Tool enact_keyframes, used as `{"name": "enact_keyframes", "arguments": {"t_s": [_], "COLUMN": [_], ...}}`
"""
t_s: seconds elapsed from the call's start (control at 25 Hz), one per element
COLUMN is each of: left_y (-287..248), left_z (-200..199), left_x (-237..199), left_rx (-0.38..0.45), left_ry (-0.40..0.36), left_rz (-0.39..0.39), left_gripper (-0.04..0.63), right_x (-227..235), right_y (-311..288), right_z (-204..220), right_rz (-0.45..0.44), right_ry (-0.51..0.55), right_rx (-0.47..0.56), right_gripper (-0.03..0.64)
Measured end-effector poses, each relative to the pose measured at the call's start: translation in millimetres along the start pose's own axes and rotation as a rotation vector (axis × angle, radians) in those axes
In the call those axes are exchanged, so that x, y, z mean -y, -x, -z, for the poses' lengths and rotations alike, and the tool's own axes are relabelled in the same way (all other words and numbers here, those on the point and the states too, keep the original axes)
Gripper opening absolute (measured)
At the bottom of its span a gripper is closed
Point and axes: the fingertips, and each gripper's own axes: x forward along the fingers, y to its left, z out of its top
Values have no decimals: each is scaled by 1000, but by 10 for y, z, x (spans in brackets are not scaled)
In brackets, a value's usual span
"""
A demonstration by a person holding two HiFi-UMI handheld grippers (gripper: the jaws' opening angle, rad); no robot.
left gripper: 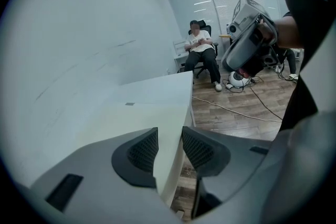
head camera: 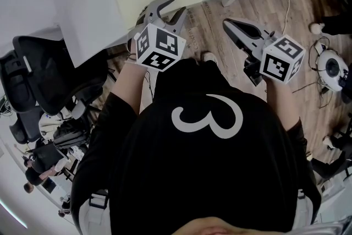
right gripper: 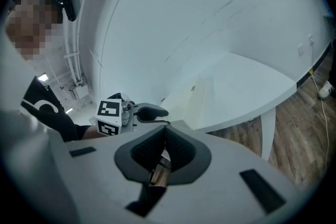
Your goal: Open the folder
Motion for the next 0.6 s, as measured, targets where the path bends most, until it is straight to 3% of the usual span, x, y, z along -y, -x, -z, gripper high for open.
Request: {"name": "enact_keyframes", "arguments": {"t_s": [0.6], "left_y": [83], "left_z": [-57], "left_x": [6], "left_rx": [37], "left_ry": [20], "left_rz": [61], "left_gripper": [98], "right_x": [105], "right_y": [-394], "right_z": [7], "right_rz": [-13], "right_ry": [43], "right_rx": [-34], "right_gripper": [23]}}
